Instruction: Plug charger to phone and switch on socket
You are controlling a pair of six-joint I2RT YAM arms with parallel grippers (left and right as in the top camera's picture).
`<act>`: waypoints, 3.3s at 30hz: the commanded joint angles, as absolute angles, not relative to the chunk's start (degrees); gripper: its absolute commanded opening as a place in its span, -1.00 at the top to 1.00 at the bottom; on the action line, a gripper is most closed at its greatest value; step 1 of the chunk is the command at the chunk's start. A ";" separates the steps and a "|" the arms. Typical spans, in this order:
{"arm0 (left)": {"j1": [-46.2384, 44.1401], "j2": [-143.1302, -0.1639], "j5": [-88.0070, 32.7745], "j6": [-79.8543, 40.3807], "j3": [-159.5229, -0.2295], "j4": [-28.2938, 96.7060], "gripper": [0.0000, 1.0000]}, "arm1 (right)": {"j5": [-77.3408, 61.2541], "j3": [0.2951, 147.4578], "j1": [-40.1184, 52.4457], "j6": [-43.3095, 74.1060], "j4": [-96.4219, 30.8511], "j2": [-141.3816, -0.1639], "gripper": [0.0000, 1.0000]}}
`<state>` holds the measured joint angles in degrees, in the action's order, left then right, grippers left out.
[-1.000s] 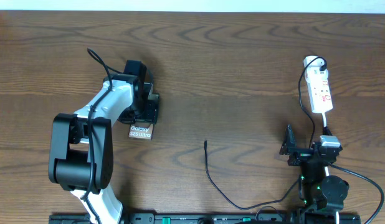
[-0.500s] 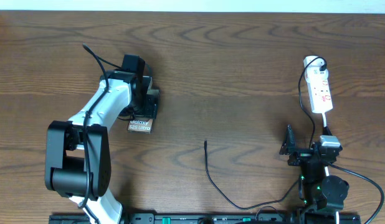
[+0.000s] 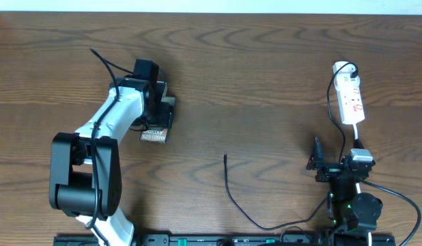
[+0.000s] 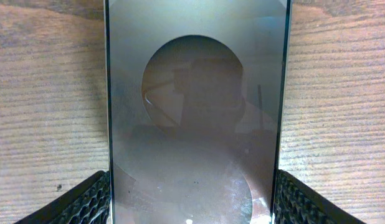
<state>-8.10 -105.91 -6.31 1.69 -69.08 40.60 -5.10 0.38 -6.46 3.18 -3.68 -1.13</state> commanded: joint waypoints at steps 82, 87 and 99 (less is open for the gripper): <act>-7.99 -108.68 1.15 10.72 -68.84 34.30 -0.86 | -4.84 0.32 -5.93 2.50 -3.99 -1.13 -0.99; -6.94 -108.68 1.13 10.68 -68.71 34.33 -0.85 | -4.84 0.32 -5.93 2.50 -3.99 -1.13 -0.99; -5.76 -108.68 -3.46 10.61 -68.55 34.37 -0.85 | -4.84 0.32 -5.93 2.50 -3.99 -1.13 -0.99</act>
<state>-5.78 -107.92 -1.69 9.52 -68.93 34.35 -5.10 0.36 -6.46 3.18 -3.70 -1.13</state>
